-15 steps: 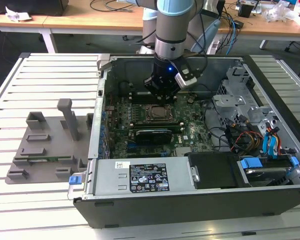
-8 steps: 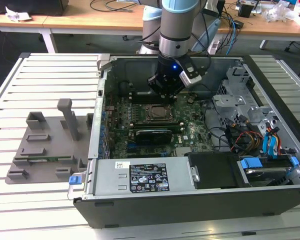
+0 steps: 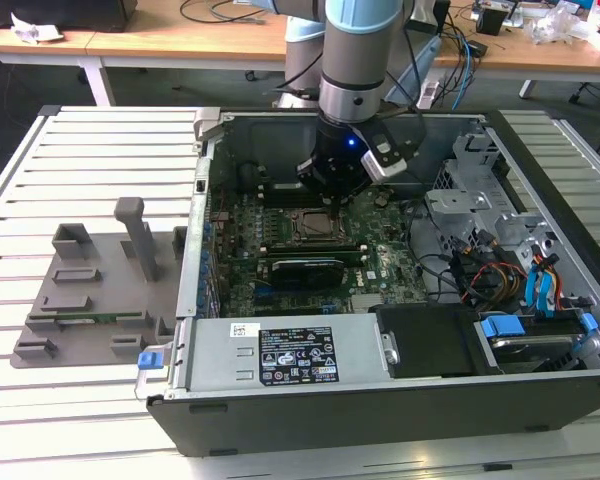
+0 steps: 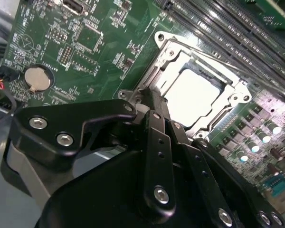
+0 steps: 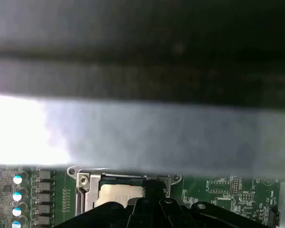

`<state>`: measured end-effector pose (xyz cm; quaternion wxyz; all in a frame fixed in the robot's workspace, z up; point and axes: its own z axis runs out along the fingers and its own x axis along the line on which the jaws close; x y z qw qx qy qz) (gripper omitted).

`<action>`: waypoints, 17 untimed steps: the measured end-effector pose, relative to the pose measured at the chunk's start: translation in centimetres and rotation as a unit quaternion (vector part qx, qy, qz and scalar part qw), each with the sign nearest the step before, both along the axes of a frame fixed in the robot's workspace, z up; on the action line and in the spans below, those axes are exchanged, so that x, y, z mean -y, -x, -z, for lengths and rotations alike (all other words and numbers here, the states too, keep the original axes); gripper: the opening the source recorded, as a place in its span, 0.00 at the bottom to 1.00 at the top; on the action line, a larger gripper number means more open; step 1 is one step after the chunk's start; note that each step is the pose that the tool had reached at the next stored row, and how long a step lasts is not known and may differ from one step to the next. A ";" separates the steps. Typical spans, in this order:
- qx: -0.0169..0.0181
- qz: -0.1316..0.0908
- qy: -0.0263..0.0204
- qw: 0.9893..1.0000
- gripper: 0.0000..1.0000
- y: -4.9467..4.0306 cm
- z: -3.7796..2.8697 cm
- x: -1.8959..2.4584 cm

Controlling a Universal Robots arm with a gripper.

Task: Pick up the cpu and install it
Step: 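Install the first cpu locking lever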

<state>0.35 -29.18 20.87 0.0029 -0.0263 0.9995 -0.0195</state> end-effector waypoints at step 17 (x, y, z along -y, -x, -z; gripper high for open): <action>0.001 0.000 0.002 1.000 0.11 0.00 -4.23 0.31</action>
